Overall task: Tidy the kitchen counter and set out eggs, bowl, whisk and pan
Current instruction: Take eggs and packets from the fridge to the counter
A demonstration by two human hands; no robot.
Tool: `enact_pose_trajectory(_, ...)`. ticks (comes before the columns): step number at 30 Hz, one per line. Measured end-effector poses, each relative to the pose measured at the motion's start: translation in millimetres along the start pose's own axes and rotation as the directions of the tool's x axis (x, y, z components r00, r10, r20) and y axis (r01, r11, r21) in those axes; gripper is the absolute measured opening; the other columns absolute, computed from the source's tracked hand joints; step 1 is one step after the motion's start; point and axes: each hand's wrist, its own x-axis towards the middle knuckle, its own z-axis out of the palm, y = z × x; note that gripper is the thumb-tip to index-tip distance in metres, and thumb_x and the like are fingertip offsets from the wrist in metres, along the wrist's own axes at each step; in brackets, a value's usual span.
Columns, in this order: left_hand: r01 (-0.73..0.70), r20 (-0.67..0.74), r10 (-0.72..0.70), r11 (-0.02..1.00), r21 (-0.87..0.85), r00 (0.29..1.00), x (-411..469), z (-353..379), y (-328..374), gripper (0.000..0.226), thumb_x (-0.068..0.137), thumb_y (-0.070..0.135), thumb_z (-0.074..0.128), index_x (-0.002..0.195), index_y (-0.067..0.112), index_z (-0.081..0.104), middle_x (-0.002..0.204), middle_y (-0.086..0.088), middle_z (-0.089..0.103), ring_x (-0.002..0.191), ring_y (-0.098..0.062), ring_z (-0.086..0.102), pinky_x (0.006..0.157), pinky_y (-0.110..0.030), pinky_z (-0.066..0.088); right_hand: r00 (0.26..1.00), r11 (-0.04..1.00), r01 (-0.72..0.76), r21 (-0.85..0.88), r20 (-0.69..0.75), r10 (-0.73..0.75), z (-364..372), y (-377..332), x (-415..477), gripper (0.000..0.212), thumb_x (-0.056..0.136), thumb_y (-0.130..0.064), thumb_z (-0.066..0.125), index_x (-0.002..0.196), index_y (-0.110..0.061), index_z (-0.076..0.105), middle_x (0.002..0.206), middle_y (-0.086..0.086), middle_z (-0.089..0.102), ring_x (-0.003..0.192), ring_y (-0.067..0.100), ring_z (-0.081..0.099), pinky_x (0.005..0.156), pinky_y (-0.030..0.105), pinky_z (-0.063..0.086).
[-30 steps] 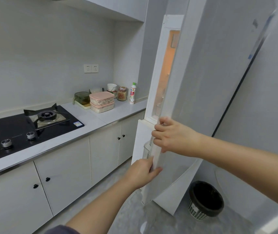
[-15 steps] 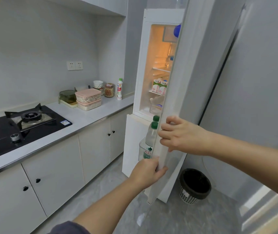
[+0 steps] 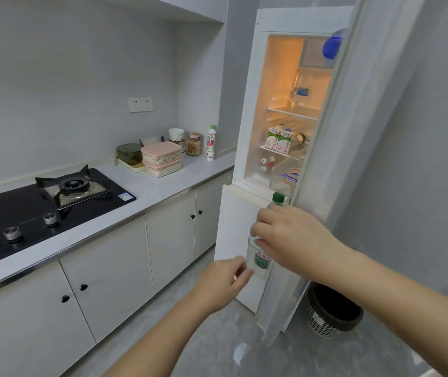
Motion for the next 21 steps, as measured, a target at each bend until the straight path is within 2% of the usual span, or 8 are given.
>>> enact_pose_trajectory(2,0.062,-0.060,-0.065,0.997,-0.043,0.996,1,-18,-23,0.029,0.092,0.049,0.039,0.084,0.025,0.053,0.077,0.008,0.066,0.071,-0.010,0.062,0.069,-0.034,0.051,0.993,0.981,-0.114,0.158,-0.009,0.117,11,-12,24,0.005,0.080,-0.019,0.069,0.081,-0.014,0.067,0.077,0.002,0.060,0.070,0.026,0.059,0.055,0.037,0.050)
enact_pose_trajectory(6,0.179,-0.150,-0.207,0.967,-0.183,0.967,10,-59,-66,0.018,0.092,0.040,0.046,0.080,0.029,0.052,0.074,0.012,0.067,0.067,-0.005,0.065,0.071,-0.037,0.053,0.932,0.835,-0.343,0.430,0.044,0.360,45,-25,74,0.014,0.093,-0.022,0.054,0.097,-0.019,0.067,0.095,-0.004,0.061,0.092,0.018,0.057,0.073,0.036,0.048)
enact_pose_trajectory(10,0.227,-0.207,-0.289,0.933,-0.279,0.935,27,-97,-108,0.017,0.094,0.034,0.050,0.078,0.029,0.053,0.075,0.013,0.068,0.068,-0.005,0.066,0.071,-0.034,0.053,0.856,0.651,-0.451,0.611,0.089,0.509,86,-27,129,0.014,0.093,-0.023,0.054,0.097,-0.023,0.067,0.095,-0.010,0.060,0.089,0.007,0.057,0.078,0.028,0.047)
enact_pose_trajectory(14,0.207,-0.220,-0.283,0.927,-0.314,0.934,57,-135,-158,0.017,0.093,0.029,0.052,0.076,0.028,0.055,0.076,0.015,0.069,0.069,0.000,0.066,0.072,-0.032,0.053,0.760,0.474,-0.517,0.713,0.127,0.638,127,-20,191,0.012,0.091,-0.018,0.058,0.092,-0.023,0.069,0.093,-0.009,0.063,0.083,0.005,0.057,0.076,0.024,0.046)
enact_pose_trajectory(17,0.182,-0.233,-0.269,0.924,-0.337,0.934,85,-163,-193,0.019,0.093,0.024,0.053,0.075,0.029,0.056,0.076,0.013,0.069,0.068,0.000,0.066,0.070,-0.029,0.053,0.708,0.393,-0.551,0.736,0.163,0.688,152,-13,229,0.012,0.090,-0.016,0.059,0.090,-0.021,0.070,0.092,-0.008,0.064,0.081,0.004,0.057,0.074,0.020,0.044)
enact_pose_trajectory(21,0.151,-0.256,-0.246,0.928,-0.340,0.935,123,-189,-226,0.018,0.093,0.021,0.053,0.077,0.025,0.058,0.077,0.014,0.070,0.070,0.001,0.067,0.066,-0.016,0.049,0.655,0.320,-0.557,0.766,0.169,0.736,179,-1,262,0.013,0.090,-0.013,0.060,0.090,-0.021,0.070,0.090,-0.010,0.064,0.077,0.000,0.056,0.069,0.011,0.040)
